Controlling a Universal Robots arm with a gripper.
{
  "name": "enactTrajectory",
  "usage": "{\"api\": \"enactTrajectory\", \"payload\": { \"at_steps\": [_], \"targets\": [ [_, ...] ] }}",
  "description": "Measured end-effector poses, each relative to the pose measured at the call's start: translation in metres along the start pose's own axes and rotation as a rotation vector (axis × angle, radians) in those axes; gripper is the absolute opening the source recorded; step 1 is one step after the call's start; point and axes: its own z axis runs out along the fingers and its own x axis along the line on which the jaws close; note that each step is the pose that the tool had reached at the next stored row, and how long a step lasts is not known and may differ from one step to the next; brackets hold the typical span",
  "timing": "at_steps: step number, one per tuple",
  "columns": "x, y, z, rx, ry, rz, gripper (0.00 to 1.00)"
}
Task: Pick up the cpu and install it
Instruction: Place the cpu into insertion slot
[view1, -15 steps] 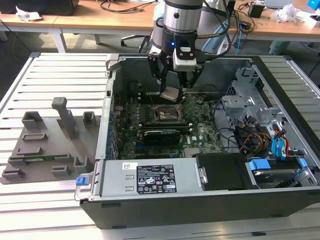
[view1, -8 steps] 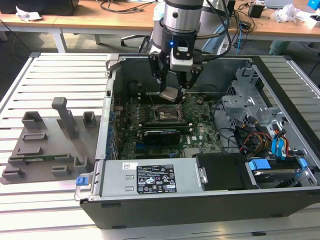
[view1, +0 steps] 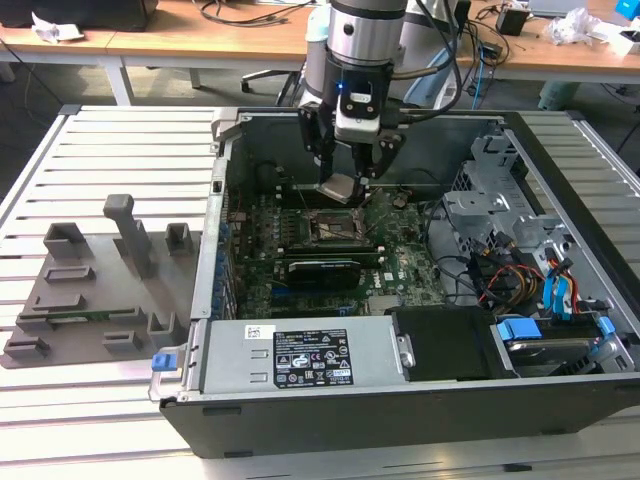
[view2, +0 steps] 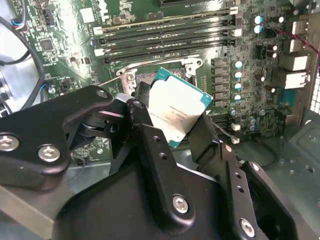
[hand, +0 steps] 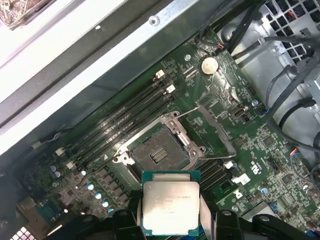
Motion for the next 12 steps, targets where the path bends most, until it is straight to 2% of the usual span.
{"api": "enactTrajectory", "payload": {
  "at_steps": [5, 12],
  "targets": [
    [0.0000, 0.0000, 0.0000, 0.0031, 0.0061, 0.068, 0.55],
    [0.0000, 0.0001, 0.0001, 0.0055, 0.0122, 0.131, 0.55]
  ]
}}
